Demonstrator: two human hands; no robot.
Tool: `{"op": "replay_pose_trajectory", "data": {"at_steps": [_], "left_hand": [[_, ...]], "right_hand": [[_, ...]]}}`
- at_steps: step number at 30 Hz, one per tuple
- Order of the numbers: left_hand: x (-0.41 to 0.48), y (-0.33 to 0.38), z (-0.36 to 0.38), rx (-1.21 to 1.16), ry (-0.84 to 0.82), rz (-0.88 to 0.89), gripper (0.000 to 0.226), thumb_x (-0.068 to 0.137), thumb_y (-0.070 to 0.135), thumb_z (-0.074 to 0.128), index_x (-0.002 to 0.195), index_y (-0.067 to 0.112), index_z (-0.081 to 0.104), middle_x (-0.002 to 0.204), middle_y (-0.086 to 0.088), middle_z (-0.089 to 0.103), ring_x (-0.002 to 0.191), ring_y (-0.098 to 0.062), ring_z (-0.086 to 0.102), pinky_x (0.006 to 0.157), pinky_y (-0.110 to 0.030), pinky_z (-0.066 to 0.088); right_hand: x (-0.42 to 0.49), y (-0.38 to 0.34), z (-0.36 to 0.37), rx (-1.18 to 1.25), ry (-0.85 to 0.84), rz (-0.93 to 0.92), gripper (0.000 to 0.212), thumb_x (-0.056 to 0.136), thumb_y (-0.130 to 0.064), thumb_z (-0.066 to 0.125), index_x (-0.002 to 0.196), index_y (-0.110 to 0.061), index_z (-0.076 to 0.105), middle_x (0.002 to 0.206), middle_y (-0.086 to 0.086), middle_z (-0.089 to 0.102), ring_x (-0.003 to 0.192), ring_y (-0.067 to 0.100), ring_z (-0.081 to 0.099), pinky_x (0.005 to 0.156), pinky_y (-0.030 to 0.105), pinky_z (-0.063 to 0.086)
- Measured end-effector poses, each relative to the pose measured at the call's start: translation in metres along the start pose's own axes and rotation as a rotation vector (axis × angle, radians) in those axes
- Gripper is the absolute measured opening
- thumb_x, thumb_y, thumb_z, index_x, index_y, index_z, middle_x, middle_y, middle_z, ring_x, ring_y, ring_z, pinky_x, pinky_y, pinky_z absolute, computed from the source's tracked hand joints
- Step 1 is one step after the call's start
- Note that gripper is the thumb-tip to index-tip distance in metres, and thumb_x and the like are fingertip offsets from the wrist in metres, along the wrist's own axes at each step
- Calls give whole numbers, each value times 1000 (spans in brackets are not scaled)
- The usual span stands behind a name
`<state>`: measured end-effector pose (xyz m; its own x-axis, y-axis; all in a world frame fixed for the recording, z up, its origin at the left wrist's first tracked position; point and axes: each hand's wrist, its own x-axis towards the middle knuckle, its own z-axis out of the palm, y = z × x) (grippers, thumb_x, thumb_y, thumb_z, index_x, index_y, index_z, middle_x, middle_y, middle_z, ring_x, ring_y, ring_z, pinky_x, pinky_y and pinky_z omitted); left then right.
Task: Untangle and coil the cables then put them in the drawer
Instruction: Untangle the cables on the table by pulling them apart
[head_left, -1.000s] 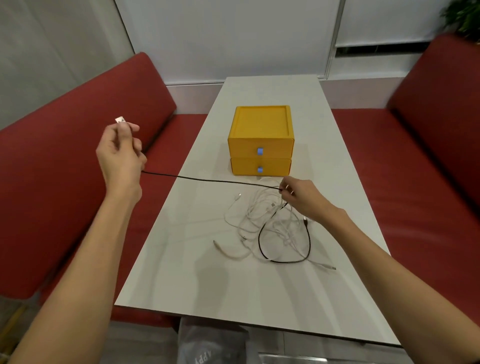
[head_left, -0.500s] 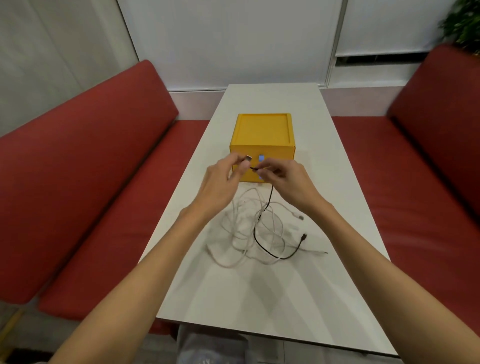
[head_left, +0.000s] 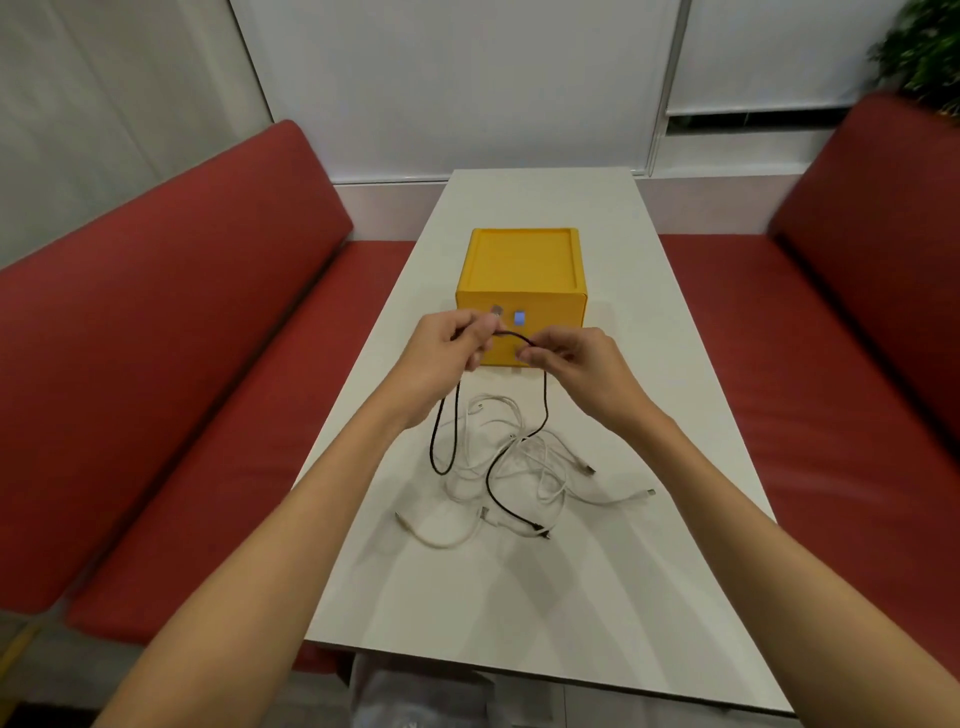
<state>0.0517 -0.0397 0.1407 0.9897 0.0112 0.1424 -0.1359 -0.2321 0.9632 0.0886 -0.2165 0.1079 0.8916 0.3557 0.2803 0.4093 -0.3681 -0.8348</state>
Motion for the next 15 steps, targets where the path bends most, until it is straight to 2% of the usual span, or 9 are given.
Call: {"op": "replay_pose_trajectory", "data": {"at_steps": [2,4,7,9,11,13,15], "left_hand": [[1,7,-5,-167,52,-4,24,100,16,47,85,13,66,67,2,47,52,-4,38,56,-16,34],[2,15,-11,-328,90,8,23,100,14,46,87,8,64,66,3,47,51,-3,38,55,-17,34],[0,25,-19,-502,113,24,22,100,15,45,88,6,61,64,5,48,49,-1,38,53,-16,35],[-3,28,-22,-570,114,14,22,101,15,43,88,6,59,63,6,49,48,-1,37,53,-15,35],[-7,28,-23,-628,79,-14,22,101,16,43,89,7,58,63,6,49,48,-1,36,52,-15,36],[-12,26,-23,-685,22,-63,21,100,18,43,90,7,58,63,6,48,48,-1,36,52,-15,37],[-17,21,-22,-687,-15,-122,21,100,19,44,91,7,59,64,5,48,48,-2,36,51,-15,38]], "right_hand": [[-1,8,1,-94,-24,1,13,89,-24,65,91,-16,74,85,-3,63,77,6,55,68,22,39],[-2,16,0,-145,-21,40,13,88,-25,66,95,-17,74,87,-2,53,77,3,49,67,16,34],[-5,26,-7,-214,-44,127,11,89,-24,65,88,-16,73,79,13,60,69,18,53,66,28,44],[-8,28,-14,-180,-24,178,14,90,-20,62,84,-12,71,72,11,68,68,22,63,71,36,53],[-7,25,-22,-35,34,229,14,88,-14,59,83,-8,71,72,9,72,68,19,68,74,34,58],[-3,17,-30,206,110,310,20,86,-9,52,82,-4,70,76,13,72,74,24,70,76,36,59],[3,6,-40,449,173,399,21,87,-12,52,82,0,69,78,17,70,77,31,71,77,38,60]]}}
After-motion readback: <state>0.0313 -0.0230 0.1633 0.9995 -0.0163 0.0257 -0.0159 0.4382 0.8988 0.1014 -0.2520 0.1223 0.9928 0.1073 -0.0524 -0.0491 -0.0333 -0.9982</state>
